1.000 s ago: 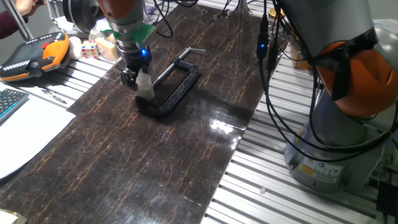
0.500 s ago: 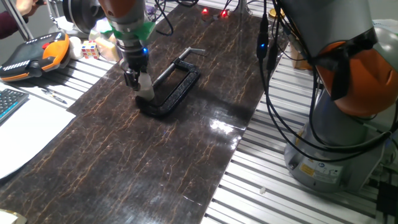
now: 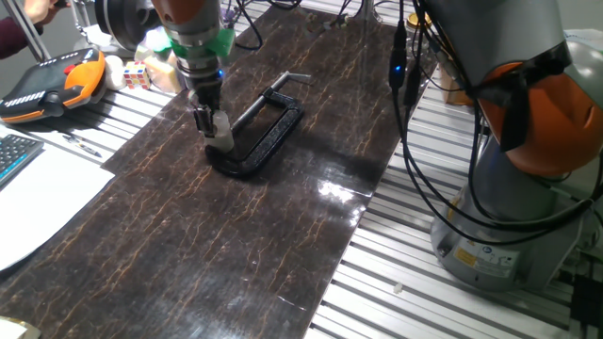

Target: Screw the lid onto the jar

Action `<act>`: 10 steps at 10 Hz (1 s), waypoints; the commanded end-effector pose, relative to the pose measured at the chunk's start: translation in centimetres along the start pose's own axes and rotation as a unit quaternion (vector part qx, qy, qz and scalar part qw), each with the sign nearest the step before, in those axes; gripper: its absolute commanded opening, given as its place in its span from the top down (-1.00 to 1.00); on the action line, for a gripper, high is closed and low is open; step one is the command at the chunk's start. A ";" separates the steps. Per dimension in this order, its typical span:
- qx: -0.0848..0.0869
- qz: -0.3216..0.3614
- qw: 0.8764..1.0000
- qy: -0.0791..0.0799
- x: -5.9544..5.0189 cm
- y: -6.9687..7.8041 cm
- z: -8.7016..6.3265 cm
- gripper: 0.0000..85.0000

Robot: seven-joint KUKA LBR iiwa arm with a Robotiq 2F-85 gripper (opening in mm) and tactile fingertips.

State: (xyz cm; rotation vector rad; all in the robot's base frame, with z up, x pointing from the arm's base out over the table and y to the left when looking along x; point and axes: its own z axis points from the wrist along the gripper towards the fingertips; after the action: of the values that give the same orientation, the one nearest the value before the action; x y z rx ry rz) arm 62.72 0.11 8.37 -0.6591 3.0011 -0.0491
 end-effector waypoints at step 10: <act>-0.002 -0.009 1.000 0.005 0.0 0.0 0.1 -0.65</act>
State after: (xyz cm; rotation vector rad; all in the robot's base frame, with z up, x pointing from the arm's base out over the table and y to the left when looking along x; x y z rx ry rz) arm 62.73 0.11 8.31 -0.6887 3.0052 -0.0478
